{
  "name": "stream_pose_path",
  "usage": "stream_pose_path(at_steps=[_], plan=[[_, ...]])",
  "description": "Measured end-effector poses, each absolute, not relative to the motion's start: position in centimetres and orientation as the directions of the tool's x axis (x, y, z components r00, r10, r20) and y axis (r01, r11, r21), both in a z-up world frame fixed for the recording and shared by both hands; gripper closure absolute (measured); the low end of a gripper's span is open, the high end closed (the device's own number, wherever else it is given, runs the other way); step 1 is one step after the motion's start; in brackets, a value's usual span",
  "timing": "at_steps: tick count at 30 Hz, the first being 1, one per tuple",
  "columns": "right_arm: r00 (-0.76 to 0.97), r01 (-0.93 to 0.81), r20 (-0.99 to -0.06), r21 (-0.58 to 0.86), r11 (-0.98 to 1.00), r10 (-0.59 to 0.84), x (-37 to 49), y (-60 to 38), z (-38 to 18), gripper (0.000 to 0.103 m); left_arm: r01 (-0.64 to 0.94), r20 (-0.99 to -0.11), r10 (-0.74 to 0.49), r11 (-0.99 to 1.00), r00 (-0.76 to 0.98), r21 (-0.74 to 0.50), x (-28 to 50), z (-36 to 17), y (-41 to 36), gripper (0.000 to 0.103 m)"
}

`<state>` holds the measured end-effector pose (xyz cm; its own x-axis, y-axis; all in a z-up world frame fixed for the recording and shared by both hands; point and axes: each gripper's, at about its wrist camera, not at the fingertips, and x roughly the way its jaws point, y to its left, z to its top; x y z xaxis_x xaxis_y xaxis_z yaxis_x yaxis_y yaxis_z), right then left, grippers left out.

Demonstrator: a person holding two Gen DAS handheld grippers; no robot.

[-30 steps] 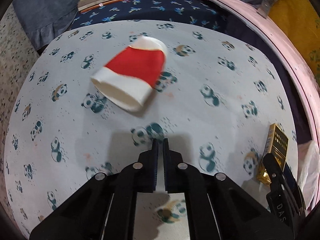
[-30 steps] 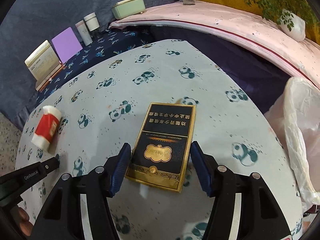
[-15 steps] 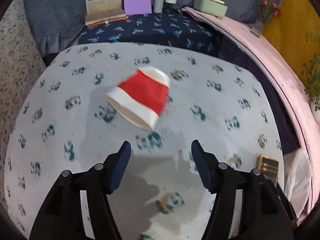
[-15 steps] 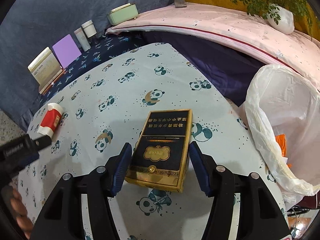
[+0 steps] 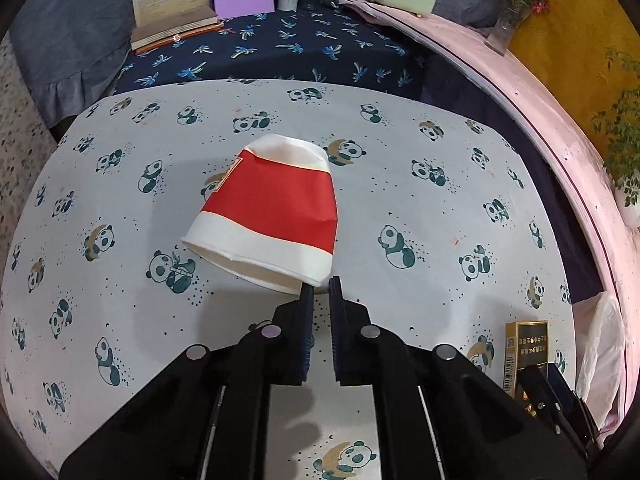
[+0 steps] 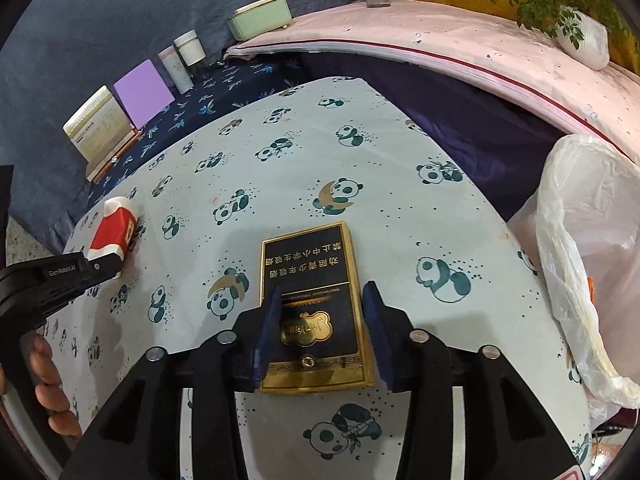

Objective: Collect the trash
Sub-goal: 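Carry the gold box in the right tool over the bin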

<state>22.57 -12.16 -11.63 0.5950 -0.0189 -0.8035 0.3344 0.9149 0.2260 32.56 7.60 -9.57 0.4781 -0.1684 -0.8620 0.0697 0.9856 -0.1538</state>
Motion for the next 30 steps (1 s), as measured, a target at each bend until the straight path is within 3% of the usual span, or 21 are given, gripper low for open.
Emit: stream_pose_path(at_steps=[4,6,8,30], plan=[[0.590,0.309,-0.807,0.196,0.931,-0.026,22.9,-11.3,-11.8,0.039,0.081,-0.860,-0.182,0.983,0.476,-0.163,32.0,-9.4,7.3,0.096],[0.581,0.291,-0.812,0.149,0.945,-0.051,23.2,-10.5,-12.2,0.039,0.087,-0.858,-0.185,0.983,0.479,-0.163,31.5,-9.2,7.1,0.096],[0.579,0.287,-0.811,0.108,0.952,-0.082,23.2,-10.2,-12.3,0.048,0.095,-0.855,-0.186,0.983,0.485,-0.160,31.0,-8.8,6.8,0.097],[0.691,0.347,-0.717,0.214,0.913,-0.094,17.5,-14.9,-6.4,0.048,0.286,-0.821,-0.263,0.950,0.506,-0.128,22.9,-4.6,-1.2,0.101]])
